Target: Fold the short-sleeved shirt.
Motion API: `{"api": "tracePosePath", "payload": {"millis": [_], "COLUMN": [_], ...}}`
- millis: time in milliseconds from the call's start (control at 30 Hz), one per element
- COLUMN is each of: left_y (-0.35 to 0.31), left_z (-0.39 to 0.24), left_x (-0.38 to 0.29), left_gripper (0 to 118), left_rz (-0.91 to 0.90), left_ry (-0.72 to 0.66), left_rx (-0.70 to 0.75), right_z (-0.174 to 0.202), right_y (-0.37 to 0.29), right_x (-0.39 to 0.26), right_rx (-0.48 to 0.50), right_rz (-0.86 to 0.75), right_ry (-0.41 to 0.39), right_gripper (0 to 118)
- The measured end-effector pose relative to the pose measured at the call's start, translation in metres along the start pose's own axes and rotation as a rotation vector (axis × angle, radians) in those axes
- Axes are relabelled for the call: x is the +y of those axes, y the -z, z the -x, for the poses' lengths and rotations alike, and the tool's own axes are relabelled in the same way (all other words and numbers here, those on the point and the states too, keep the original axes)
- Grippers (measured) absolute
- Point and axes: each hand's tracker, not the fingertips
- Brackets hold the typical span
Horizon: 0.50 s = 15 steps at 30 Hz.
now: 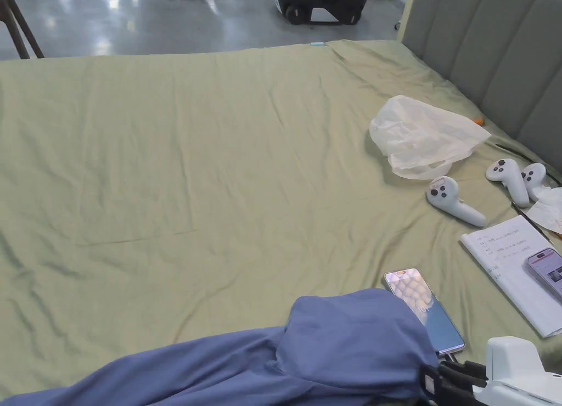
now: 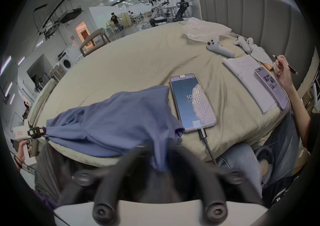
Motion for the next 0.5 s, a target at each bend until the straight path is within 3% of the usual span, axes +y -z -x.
{"api": "tracePosePath", "payload": {"millis": [33,67,200,300,433,500], "left_y": [-0.004,-0.014,-0.065,-0.097,-0.127,-0.135], "left_z": [-0.003,-0.007,-0.048,-0.087,-0.121,-0.133], "left_x": [-0.001,-0.001,0.003,0.009,0.018,0.020], "left_gripper": [76,80,80,80,79,72], "left_rz": [-0.012,-0.071,-0.314,-0.455,-0.577,-0.598], "left_ry": [0.018,0.015,0.132,0.229,0.270,0.299], "left_rx": [0.033,0.022,0.018,0.064,0.038,0.041], "right_z": [0.004,0.009,0.038,0.070,0.107,0.122], "right_y": [-0.001,-0.004,-0.031,-0.054,-0.070,-0.074], "right_x": [0.000,0.000,0.013,0.025,0.041,0.047], "right_rx": [-0.016,-0.021,0.072,0.119,0.135,0.123], "right_rz": [-0.012,-0.029,-0.182,-0.332,-0.431,-0.441], "right_ry": [-0.012,-0.023,0.031,0.008,-0.106,-0.161], "right_gripper": [78,76,76,76,76,60]}}
